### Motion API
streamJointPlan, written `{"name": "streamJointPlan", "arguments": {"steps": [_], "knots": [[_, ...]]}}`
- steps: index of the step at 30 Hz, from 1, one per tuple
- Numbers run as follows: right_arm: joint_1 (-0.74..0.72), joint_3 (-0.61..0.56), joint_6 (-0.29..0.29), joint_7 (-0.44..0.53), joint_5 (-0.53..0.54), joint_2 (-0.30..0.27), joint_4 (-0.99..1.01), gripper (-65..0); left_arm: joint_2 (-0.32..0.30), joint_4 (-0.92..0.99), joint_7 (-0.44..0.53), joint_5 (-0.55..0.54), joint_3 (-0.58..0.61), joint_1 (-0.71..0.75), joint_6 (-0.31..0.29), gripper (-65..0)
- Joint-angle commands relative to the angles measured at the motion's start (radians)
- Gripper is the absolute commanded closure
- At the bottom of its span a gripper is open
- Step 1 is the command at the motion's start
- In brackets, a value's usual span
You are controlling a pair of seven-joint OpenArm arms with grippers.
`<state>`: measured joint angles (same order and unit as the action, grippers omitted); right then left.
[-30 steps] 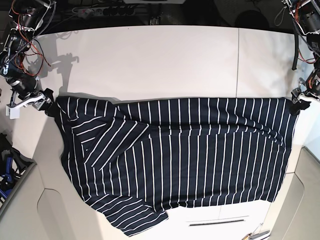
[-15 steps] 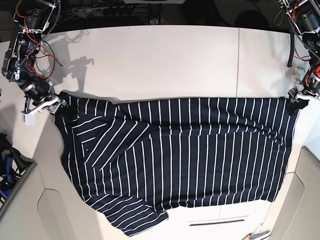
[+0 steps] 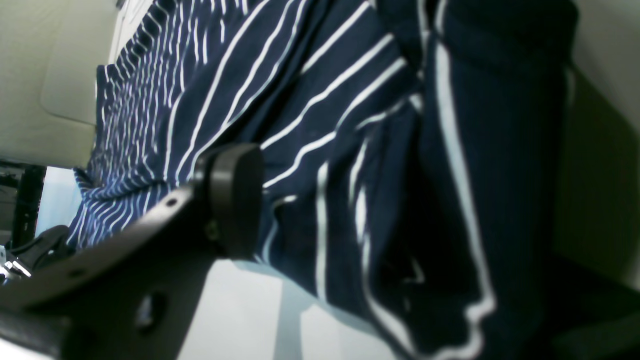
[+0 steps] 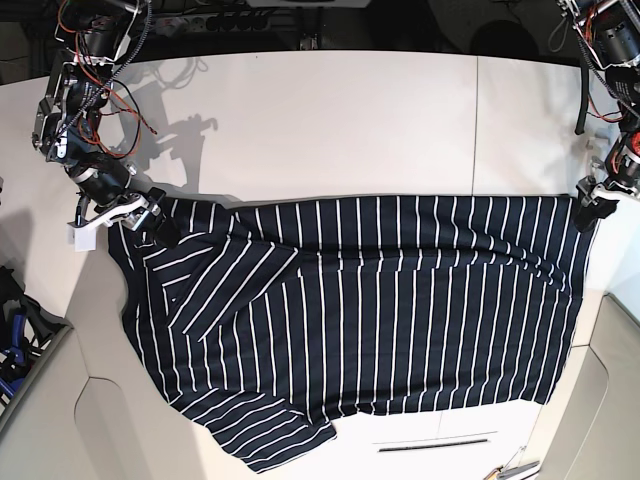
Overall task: Fold the T-shirt properly
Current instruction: 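Regrasp the folded edge with both grippers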
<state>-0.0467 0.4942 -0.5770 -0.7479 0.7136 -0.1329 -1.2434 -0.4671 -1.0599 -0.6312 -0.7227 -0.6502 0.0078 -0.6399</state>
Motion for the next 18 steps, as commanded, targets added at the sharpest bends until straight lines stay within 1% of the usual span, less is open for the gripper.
{"name": "streamJointPlan", "arguments": {"steps": [1,4,10,13,15,18], "knots": [[-0.011,0.001,-0.003,0.000,-0.003,-0.015,-0.014,-37.7,-0.024,-0.008,-0.003,-0.003,-0.005,-0.008,0.000,-43.5],[-0.011,0.001,-0.003,0.000,-0.003,-0.022,-0.014,-37.7,-0.024,-0.008,-0.025,-0.027,-0.005,-0.008,0.000,-43.5],[-0.011,0.001,-0.003,0.009,-0.003,-0.021,-0.014,-37.7,-0.030,-0.011,-0.048,-0.032,-0.011,-0.008,0.000,-43.4],[-0.011,0.001,-0.003,0.008,-0.003,-0.021,-0.014,-37.7,-0.029,-0.029,-0.075,-0.058,-0.053,-0.008,-0.024,-43.4],[-0.011,0.001,-0.003,0.007,-0.003,-0.021,-0.014,-37.7,-0.030,-0.043,-0.105,-0.080,-0.086,-0.008,-0.026,-43.4],[-0.011,0.001,-0.003,0.008,-0.003,-0.021,-0.014,-37.7,-0.030,-0.053,-0.137,-0.082,-0.112,-0.008,-0.026,-43.4]]}}
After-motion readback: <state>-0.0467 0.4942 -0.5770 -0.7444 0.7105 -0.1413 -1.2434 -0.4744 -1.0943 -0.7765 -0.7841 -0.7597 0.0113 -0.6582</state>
